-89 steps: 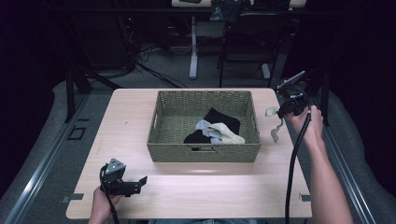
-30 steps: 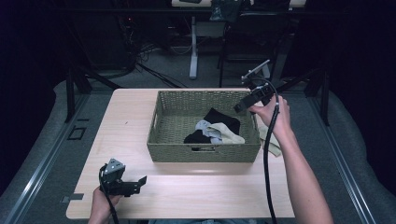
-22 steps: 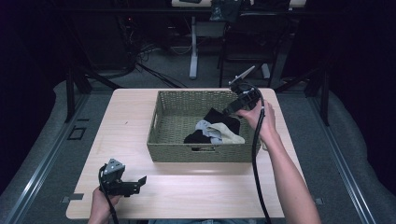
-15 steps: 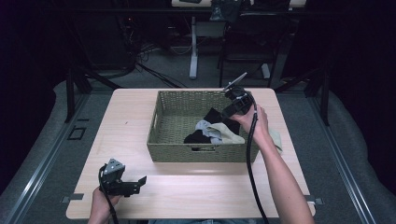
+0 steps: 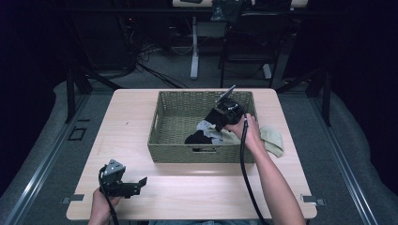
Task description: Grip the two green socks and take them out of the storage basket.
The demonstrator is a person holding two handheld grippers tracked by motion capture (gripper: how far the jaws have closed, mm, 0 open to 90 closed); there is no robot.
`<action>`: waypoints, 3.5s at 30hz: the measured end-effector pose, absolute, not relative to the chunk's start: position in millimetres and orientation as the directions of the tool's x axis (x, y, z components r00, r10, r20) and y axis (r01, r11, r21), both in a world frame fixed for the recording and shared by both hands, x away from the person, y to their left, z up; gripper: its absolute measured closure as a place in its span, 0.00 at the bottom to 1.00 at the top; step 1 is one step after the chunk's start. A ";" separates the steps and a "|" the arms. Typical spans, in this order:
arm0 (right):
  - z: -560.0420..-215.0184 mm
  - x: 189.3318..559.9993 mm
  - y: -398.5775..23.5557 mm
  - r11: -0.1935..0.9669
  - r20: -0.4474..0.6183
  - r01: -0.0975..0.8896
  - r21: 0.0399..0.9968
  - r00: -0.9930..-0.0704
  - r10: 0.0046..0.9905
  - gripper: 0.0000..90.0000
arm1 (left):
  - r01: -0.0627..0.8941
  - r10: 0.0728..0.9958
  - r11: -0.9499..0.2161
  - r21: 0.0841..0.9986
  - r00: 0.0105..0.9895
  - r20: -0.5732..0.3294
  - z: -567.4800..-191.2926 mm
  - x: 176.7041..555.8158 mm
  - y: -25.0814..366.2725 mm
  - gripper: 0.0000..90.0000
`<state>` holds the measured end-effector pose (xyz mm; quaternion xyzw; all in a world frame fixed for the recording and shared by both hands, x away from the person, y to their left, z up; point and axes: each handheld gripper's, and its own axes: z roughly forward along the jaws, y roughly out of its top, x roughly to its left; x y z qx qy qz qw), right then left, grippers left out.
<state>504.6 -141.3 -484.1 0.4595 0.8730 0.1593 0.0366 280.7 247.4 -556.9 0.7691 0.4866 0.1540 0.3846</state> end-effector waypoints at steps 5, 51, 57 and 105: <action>-494.0 507.9 -136.5 0.546 0.071 0.795 0.265 -0.581 0.811 0.58 | 0.632 0.866 -0.234 0.739 0.481 -0.137 -556.2 279.9 248.4 0.00; -362.8 481.6 -176.5 0.470 0.011 0.773 0.425 -0.524 0.852 0.98 | 0.633 0.867 -0.232 0.738 0.478 -0.137 -556.7 280.3 247.0 0.01; -347.0 479.8 -180.3 0.471 -0.010 0.766 0.437 -0.520 0.854 0.98 | 0.633 0.867 -0.233 0.738 0.479 -0.137 -556.7 280.3 247.0 0.01; -382.5 450.7 -318.7 0.242 0.019 0.868 0.433 -0.277 0.961 0.98 | 0.631 0.864 -0.240 0.738 0.486 -0.134 -556.2 281.4 245.0 0.01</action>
